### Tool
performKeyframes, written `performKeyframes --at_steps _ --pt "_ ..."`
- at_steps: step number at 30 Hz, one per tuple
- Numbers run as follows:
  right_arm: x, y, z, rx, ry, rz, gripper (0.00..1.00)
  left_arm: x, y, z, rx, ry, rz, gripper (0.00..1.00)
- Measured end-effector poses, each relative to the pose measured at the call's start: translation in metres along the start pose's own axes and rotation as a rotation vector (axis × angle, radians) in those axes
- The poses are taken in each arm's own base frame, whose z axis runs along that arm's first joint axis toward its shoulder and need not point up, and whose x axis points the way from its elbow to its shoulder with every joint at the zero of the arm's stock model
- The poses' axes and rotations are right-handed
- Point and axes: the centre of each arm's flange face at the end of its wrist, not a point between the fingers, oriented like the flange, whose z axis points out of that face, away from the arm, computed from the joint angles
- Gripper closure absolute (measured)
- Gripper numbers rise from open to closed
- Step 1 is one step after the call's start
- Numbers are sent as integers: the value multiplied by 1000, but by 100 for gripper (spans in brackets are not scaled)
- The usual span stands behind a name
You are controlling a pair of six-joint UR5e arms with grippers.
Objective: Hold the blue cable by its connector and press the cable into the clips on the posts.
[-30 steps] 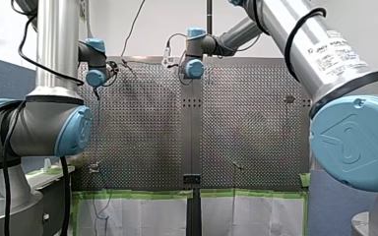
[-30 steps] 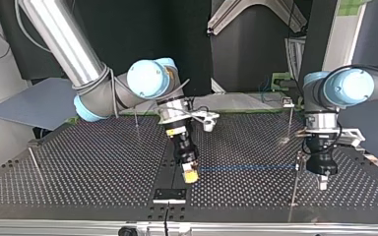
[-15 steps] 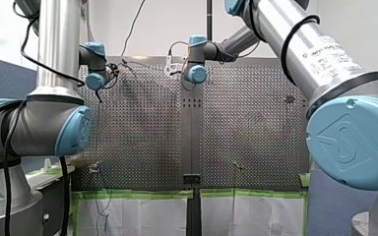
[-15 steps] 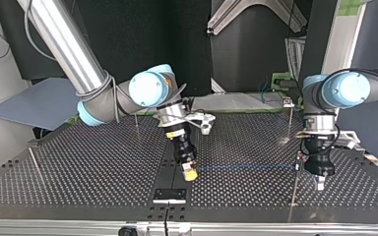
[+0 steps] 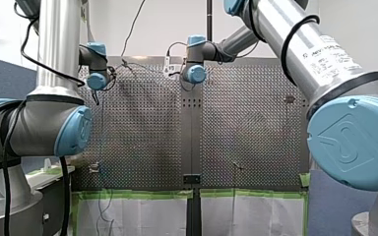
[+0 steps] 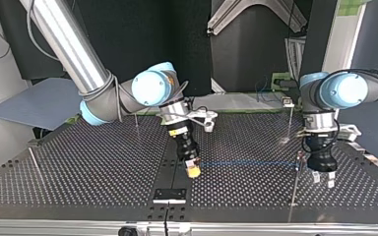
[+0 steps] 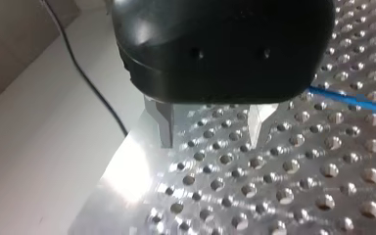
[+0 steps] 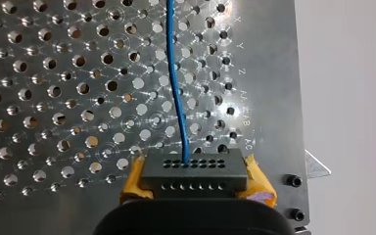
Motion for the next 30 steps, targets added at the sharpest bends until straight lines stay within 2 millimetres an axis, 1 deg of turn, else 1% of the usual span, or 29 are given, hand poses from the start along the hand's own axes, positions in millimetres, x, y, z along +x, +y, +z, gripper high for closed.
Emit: performKeyframes --at_steps 1,2,10,16,22,30 --pt "0 0 0 0 -2 -1 100 0 1 0 -7 -1 -8 13" --pt "0 0 0 0 -3 -1 100 0 2 0 -15 -2 -19 2" --pt "-1 2 0 -2 -7 -3 100 4 2 -7 -48 41 -20 2" --pt "-1 4 0 -5 -8 -5 100 9 -1 -15 -53 97 -28 2" --pt "-1 4 0 -2 -8 -5 100 13 -9 -36 -35 177 -55 2" --pt "-1 6 0 2 -10 -6 100 5 -16 -74 -59 249 -88 2"
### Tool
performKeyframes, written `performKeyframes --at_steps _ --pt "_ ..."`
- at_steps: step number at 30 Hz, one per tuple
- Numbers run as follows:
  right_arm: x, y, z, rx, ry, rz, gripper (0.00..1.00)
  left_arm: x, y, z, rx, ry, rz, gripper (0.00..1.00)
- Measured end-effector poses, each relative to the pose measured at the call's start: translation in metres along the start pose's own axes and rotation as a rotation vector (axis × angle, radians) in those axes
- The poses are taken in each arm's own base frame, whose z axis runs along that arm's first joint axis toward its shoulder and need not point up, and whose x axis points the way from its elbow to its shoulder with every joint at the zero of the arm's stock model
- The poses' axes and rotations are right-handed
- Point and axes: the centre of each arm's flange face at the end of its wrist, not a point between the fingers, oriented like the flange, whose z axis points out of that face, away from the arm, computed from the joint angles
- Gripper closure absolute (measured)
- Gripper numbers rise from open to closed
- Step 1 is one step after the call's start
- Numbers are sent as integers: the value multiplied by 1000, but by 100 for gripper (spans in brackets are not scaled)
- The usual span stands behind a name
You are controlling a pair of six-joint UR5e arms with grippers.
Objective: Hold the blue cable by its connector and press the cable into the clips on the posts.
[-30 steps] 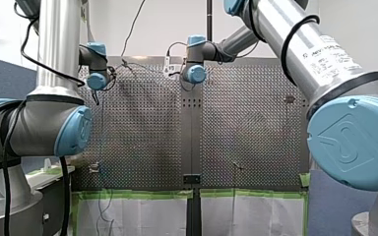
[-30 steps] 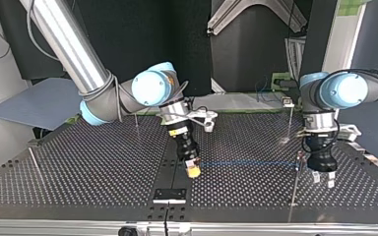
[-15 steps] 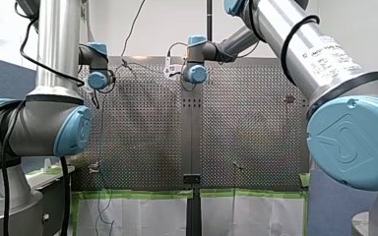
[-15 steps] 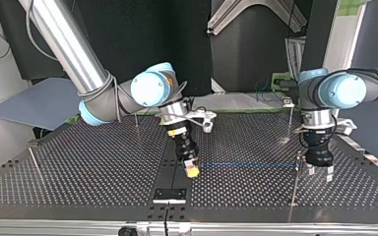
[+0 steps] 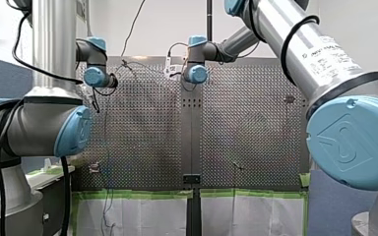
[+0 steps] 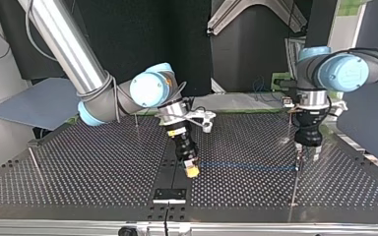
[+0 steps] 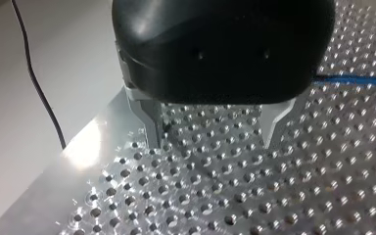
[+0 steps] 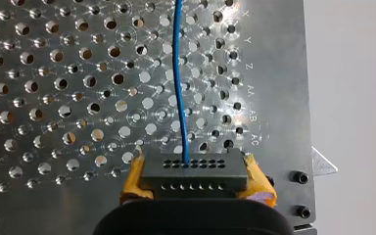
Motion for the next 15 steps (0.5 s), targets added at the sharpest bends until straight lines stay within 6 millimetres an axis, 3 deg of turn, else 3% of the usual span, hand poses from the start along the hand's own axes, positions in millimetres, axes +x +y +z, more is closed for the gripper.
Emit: performKeyframes --at_steps 7,15 --pt "0 1 0 -1 -1 -2 100 0 -9 -29 -6 48 -18 2" --pt "-1 1 0 -1 -2 -3 100 -19 -26 -54 -11 56 27 2"
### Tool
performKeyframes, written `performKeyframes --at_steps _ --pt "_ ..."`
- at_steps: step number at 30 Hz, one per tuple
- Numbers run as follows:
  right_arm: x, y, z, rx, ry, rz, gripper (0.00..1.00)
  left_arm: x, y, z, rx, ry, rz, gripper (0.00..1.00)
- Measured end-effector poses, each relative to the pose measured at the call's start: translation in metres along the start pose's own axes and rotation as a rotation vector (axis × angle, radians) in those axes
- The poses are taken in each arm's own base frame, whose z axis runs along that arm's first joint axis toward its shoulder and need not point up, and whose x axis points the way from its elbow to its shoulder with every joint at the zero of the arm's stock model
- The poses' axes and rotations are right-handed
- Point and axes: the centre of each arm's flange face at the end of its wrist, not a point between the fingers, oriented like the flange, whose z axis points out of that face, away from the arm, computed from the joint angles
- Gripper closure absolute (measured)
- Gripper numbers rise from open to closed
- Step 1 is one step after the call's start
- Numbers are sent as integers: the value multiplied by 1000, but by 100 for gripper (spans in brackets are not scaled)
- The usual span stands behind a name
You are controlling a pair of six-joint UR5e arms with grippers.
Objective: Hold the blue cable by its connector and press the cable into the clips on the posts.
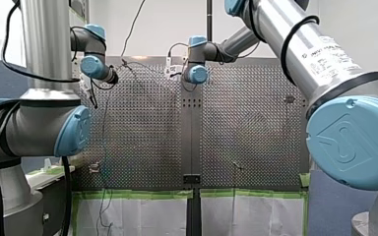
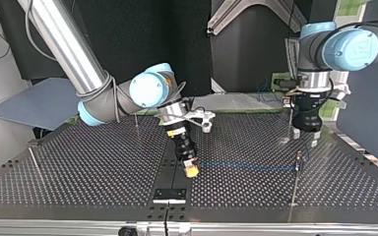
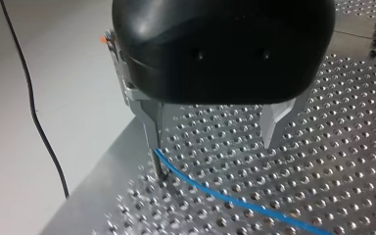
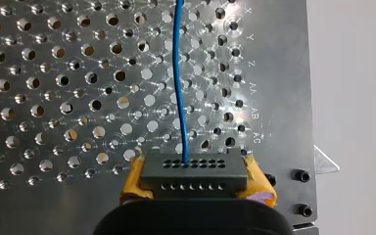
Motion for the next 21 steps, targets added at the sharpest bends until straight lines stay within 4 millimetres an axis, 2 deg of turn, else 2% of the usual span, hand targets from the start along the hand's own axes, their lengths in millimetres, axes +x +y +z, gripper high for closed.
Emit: performKeyframes --at_steps 14,21 --pt "-1 2 0 -1 -3 -2 100 -46 -34 -30 27 -30 120 2" --pt "-1 3 0 -3 -7 -4 100 -52 -42 -33 21 -16 186 2"
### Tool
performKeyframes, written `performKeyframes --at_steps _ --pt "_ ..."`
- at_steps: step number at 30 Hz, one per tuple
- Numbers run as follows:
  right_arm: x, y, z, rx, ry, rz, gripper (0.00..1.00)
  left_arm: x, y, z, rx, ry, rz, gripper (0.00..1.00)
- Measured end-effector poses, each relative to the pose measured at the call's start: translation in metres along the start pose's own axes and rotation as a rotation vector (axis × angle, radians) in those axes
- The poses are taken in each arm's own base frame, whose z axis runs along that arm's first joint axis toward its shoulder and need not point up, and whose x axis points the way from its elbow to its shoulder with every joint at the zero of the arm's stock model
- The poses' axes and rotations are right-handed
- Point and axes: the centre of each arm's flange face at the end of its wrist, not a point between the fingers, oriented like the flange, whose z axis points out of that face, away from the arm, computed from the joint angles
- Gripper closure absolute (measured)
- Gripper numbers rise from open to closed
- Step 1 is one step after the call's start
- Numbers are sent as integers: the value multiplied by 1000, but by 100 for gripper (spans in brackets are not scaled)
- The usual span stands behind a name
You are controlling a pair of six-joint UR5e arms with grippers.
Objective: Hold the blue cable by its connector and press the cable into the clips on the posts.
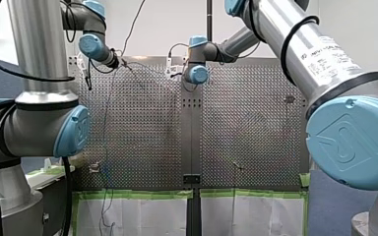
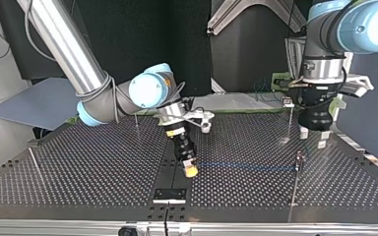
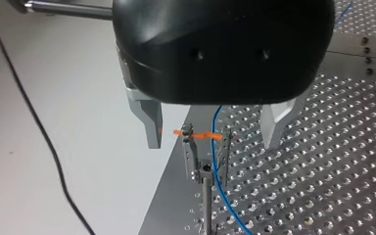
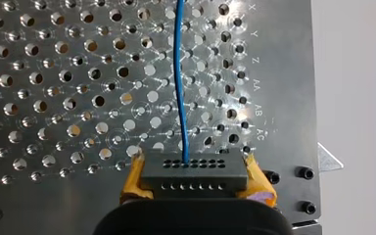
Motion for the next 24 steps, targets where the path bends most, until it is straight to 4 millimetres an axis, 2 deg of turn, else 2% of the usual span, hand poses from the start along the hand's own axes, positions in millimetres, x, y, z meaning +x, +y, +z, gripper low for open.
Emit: performKeyframes --at_steps 10,24 --pt "-1 2 0 -3 -5 -3 100 7 -8 4 59 25 99 2" --pt "-2 3 0 -4 -7 -10 100 0 -10 4 49 8 193 2"
